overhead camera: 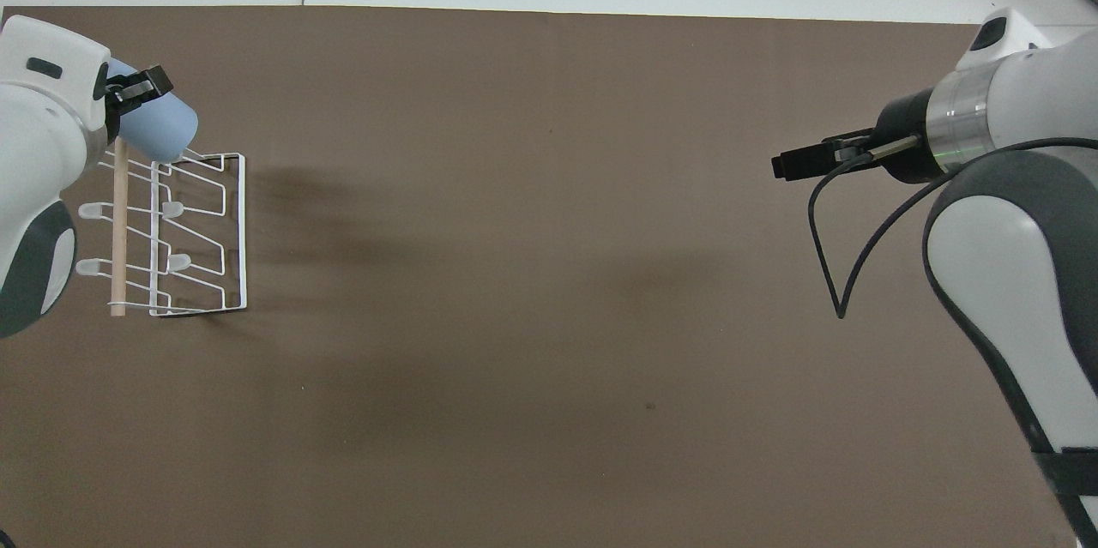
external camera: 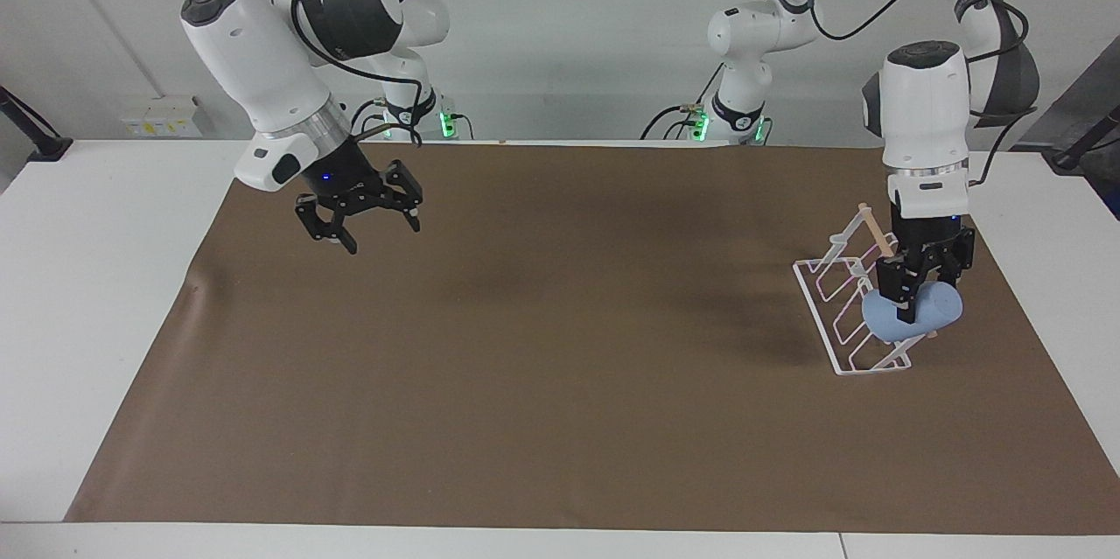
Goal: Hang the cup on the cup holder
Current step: 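Carry the cup over the rack with the left gripper while the right gripper withdraws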
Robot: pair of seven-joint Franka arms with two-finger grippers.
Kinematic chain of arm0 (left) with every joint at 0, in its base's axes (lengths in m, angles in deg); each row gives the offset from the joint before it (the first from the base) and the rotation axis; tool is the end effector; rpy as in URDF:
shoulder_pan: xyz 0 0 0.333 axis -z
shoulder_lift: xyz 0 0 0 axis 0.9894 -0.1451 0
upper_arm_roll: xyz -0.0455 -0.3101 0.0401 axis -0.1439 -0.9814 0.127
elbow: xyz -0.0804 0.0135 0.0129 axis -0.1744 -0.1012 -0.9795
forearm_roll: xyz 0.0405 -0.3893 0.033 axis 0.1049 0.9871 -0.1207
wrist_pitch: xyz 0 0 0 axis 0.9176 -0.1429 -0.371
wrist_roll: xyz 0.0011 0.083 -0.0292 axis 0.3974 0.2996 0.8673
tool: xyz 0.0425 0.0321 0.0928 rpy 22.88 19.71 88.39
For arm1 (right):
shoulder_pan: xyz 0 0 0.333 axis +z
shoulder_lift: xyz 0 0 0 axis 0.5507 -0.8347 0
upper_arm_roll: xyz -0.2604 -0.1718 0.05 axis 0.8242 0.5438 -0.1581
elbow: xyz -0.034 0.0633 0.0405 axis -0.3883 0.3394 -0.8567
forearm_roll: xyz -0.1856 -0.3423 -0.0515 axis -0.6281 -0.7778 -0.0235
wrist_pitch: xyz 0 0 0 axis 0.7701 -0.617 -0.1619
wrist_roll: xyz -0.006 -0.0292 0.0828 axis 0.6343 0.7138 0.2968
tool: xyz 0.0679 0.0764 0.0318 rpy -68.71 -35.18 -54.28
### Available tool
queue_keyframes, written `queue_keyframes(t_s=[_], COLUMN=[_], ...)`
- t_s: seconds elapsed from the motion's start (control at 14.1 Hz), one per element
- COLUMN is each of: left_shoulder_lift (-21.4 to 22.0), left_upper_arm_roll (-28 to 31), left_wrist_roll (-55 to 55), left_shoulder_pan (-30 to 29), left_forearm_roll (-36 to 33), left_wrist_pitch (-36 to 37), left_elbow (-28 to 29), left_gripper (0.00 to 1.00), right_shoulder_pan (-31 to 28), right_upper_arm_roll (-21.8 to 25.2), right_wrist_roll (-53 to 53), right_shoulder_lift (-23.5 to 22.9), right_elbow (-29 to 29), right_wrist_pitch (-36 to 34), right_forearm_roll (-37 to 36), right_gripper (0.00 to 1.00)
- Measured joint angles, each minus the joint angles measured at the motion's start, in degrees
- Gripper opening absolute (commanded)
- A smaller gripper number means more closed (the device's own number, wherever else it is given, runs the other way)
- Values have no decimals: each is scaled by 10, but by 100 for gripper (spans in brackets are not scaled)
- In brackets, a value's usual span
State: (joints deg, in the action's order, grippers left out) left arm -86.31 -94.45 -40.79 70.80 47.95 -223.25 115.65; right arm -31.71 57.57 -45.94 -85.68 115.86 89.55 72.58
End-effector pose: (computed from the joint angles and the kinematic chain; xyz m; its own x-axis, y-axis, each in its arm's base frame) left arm 0.6094 -0.0331 0.4927 0.7715 0.2444 0.5874 0.3346 -0.9412 -0.0478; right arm 0.5969 0.0501 0.5566 0.9897 0.1031 0.0990 0.1105 -0.9912 -0.0725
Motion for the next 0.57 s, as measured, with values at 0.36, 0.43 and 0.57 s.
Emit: queue_keyframes(t_s=[0.36, 0.43, 0.57], left_shoulder_lift=[6, 9, 13], left_upper_arm_roll=[0, -1, -1], left_wrist_roll=[0, 0, 0], left_shoulder_pan=[0, 0, 0], left_forearm_roll=[-3, -4, -4], left_wrist_pitch=[-2, -2, -2], left_elbow=[22, 26, 33], left_gripper=[0, 30, 100], right_shoulder_pan=[0, 0, 1], right_upper_arm_roll=[13, 13, 13], right_wrist_roll=[93, 112, 130], right_shoulder_lift=[0, 0, 0], right_elbow=[-2, -2, -6], right_wrist_pitch=[-45, -49, -63], right_forearm_roll=[-41, -42, -43], right_gripper=[100, 100, 100])
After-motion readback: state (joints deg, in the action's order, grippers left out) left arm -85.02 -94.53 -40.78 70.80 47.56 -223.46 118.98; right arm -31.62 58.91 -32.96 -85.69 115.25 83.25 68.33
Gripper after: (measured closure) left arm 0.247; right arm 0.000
